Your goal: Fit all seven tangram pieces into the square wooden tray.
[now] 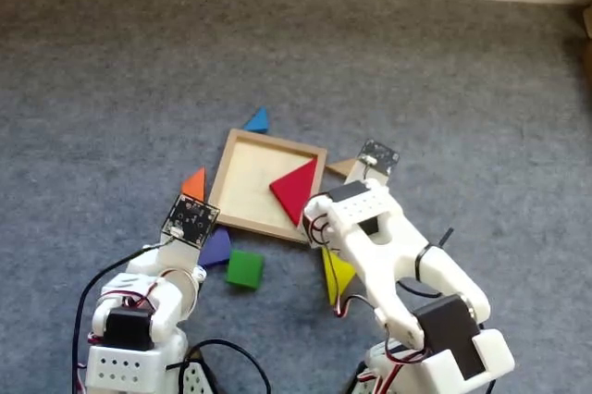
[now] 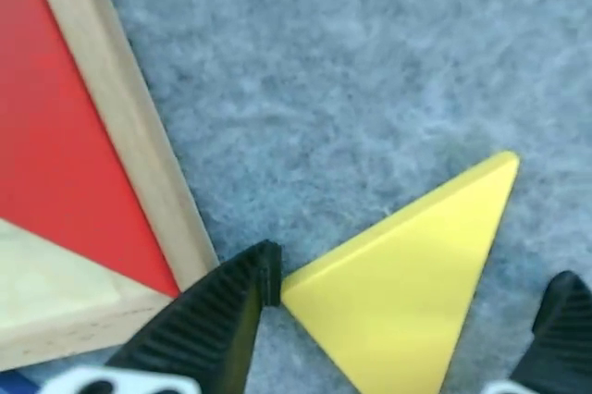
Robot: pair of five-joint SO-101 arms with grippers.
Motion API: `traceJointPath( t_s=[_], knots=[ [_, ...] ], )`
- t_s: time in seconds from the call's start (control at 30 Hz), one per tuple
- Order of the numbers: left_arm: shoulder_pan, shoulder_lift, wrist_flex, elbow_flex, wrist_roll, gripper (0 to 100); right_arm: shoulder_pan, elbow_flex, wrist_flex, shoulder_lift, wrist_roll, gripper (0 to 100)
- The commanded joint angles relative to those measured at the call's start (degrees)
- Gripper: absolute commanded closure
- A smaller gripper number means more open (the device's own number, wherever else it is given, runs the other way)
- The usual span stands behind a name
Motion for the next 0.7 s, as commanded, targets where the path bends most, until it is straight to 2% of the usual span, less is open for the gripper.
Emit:
traceJointPath(
  t_s=[0.0,0.23,0.4,0.67],
  knots=[
    [-0.22,-0.31,0.26,1.1,0.35,99,1.01,0.92,-0.57,-0.22,-0.35,59.2],
    [-0.22,-0.31,0.26,1.1,0.35,99,0.57,1.01,-0.4,-0.31,-0.09,59.2],
    [-0.22,-0.31,0.26,1.1,0.35,99,-2.68,1.1,-0.31,-0.31,1.67,59.2],
    [-0.22,-0.31,0.26,1.1,0.35,99,-1.71,1.1,-0.31,-0.31,2.02,59.2]
  ],
)
